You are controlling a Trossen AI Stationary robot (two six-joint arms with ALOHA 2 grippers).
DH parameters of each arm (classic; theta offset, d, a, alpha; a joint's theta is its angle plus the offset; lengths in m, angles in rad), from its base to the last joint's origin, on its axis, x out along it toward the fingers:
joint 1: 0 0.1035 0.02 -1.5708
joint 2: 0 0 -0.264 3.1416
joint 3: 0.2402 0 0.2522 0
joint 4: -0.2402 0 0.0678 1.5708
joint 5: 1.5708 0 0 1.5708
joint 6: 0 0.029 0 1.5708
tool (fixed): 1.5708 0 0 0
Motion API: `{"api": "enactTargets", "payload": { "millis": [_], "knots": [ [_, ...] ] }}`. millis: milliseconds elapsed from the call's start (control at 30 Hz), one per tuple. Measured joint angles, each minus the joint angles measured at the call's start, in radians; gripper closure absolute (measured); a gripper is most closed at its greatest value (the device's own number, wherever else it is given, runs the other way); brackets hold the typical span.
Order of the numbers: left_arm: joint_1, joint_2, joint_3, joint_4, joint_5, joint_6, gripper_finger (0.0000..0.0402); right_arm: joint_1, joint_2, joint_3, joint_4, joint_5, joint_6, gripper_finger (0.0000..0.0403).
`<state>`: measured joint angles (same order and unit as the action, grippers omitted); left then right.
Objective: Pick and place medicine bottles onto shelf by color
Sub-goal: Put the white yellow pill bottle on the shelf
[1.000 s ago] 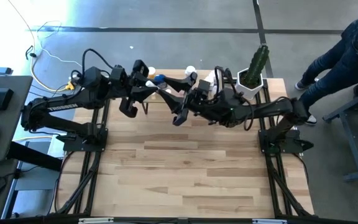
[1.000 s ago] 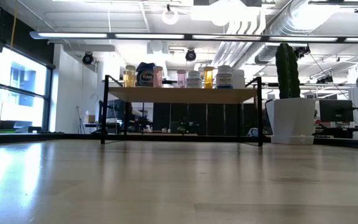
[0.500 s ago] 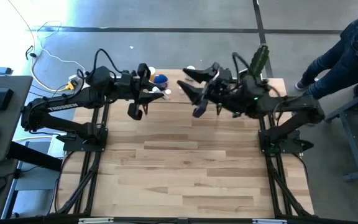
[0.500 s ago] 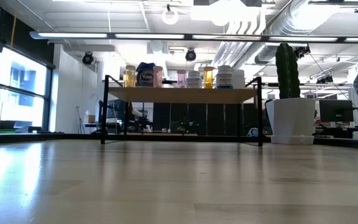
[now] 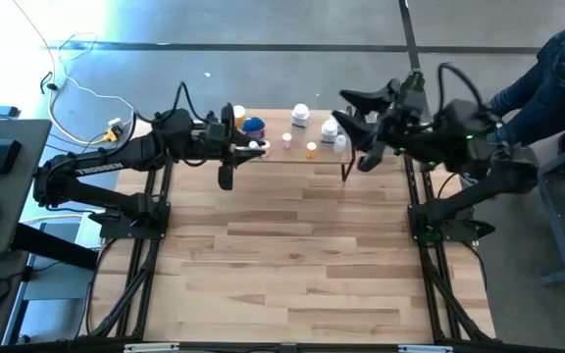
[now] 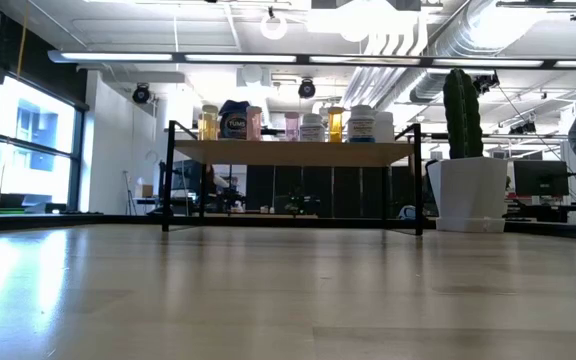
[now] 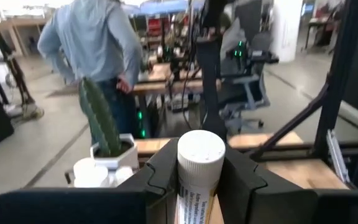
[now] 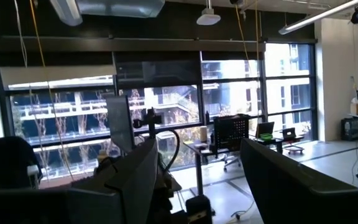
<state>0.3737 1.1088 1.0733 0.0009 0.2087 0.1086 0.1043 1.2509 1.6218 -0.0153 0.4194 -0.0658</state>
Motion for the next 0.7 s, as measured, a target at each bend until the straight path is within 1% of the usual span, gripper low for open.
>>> {"api": "enactTargets", "payload": {
  "millis": [133, 333, 533, 700],
  "knots": [
    [0.002, 0.012, 0.0, -0.043, -0.012, 0.0, 0.0329, 0.0, -0.048, 0.0, -0.058, 0.001, -0.006, 0.018],
    [0.006, 0.075, 0.0, -0.017, -0.011, -0.002, 0.0329, 0.0, -0.096, 0.0, -0.108, 0.001, -0.013, 0.018],
    [0.007, 0.186, -0.001, 0.101, -0.011, -0.018, 0.0329, 0.0, -0.117, 0.0, -0.149, 0.002, -0.022, 0.018],
    [0.034, 0.282, -0.001, 0.185, -0.01, -0.059, 0.0329, 0.0, -0.125, 0.0, -0.197, 0.001, -0.022, 0.018]
  ]
}}
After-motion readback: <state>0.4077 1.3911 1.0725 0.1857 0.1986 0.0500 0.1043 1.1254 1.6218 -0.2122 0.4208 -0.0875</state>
